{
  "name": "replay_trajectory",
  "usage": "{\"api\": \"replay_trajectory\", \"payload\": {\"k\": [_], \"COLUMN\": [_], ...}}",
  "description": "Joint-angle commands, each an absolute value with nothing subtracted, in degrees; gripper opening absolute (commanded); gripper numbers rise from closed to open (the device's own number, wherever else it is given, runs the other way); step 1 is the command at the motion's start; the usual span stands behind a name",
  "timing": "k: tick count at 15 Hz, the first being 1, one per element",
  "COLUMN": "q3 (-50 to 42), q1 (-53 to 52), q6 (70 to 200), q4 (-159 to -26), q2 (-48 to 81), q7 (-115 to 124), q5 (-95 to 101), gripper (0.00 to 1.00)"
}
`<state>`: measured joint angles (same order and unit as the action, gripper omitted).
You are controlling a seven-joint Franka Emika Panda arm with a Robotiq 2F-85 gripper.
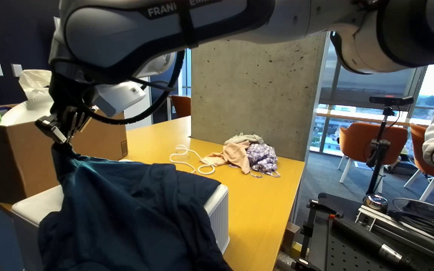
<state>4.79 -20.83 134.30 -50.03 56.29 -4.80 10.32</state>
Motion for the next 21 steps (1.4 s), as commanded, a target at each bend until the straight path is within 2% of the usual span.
{"api": "replay_trajectory", "payload": {"k": [1, 7, 9, 15, 18, 19, 21], "q3": [4.22, 3.54, 3.68, 3.25, 2.64, 2.32, 1.55], "q1": [-22.55, -24.31, -24.45, -25.87, -26.65, -26.96, -27.73], "q6": [130.59, 130.48, 131.32, 128.84, 122.34, 118.80, 111.09], "q4": [-36.75, -30.16, -30.49, -31.40, -32.75, -33.35, -33.97], "q2": [64.37, 68.31, 67.62, 63.04, 58.51, 56.20, 52.02], "q7": [-8.06, -11.63, -11.86, -9.87, -6.92, -5.58, -2.52], "q5": [11.69, 11.69, 12.14, 12.07, 12.23, 12.32, 12.42], "gripper": [0.01, 0.01, 0.31, 0.73, 0.96, 0.99, 1.00]}}
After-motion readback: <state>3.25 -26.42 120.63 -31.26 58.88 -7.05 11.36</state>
